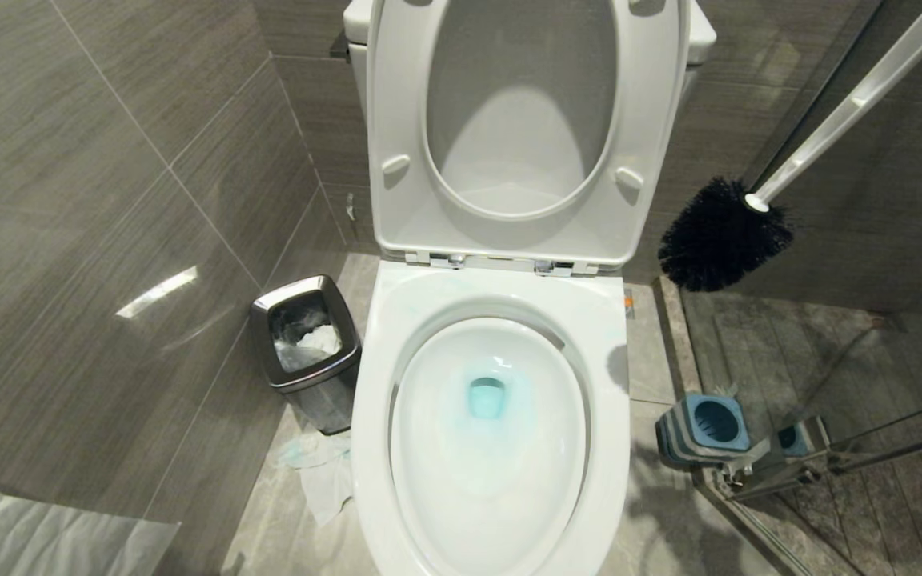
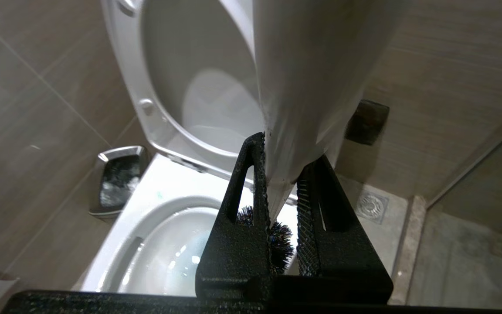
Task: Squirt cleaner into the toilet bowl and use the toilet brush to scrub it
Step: Scrub the toilet bowl
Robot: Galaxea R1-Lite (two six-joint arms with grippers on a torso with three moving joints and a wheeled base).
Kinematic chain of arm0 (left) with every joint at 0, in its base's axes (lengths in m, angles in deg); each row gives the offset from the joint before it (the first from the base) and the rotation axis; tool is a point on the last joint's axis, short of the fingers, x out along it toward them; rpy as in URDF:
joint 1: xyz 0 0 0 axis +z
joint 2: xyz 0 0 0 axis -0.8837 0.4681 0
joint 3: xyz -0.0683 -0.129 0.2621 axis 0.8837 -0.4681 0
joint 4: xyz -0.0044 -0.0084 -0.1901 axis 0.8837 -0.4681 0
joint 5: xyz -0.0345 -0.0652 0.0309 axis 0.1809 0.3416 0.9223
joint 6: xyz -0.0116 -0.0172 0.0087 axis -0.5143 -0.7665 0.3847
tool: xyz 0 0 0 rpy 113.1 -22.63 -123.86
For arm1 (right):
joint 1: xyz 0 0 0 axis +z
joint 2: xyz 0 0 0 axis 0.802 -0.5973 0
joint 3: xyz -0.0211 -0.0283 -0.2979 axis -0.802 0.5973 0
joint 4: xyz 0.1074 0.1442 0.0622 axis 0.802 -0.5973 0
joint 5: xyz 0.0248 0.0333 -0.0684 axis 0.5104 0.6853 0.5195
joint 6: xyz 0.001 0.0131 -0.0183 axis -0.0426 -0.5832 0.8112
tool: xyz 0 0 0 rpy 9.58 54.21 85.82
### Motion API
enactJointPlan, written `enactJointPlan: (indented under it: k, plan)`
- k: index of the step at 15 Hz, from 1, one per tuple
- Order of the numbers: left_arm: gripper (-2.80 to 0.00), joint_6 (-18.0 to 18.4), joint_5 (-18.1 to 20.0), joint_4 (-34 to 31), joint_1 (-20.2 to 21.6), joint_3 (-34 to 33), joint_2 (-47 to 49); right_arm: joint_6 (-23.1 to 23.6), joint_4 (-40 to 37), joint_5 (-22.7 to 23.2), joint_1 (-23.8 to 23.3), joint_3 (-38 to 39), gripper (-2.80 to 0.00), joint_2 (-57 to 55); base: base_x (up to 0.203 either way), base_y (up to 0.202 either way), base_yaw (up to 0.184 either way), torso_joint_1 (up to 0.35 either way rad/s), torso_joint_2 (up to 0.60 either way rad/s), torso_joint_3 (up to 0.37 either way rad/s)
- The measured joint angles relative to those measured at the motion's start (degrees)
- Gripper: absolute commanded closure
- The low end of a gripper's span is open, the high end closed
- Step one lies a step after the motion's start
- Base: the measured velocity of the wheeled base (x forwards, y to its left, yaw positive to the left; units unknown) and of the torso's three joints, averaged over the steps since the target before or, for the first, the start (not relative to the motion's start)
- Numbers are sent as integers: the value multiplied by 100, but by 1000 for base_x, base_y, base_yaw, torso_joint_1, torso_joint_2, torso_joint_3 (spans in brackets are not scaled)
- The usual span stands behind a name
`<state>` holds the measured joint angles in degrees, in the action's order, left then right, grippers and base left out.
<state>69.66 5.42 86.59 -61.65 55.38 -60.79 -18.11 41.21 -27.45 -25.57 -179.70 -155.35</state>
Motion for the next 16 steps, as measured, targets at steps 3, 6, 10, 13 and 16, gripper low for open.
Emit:
enactJointPlan:
  k: [3, 6, 10, 13, 16]
  plan:
    - [0, -5, 5, 0, -2, -2, 0, -9, 23, -431, 588, -182, 0, -337, 0, 0, 0, -2, 1, 84]
    - [0, -13, 3, 1, -2, -2, 0, -91, 37, -640, 912, -217, 0, -699, 0, 0, 0, 0, 0, 0]
    - [0, -13, 7, 0, -2, -2, 0, -375, 547, -941, 1131, -213, 0, -1402, 0, 0, 0, 0, 0, 0]
    - [0, -13, 4, 0, -2, -2, 0, -409, 1261, -1071, 1237, 123, 0, -1995, 0, 0, 0, 0, 0, 0]
    - [0, 1, 7, 6, 0, -2, 0, -446, 2000, -1098, 1331, 756, 0, -2504, 0, 0, 0, 0, 0, 0]
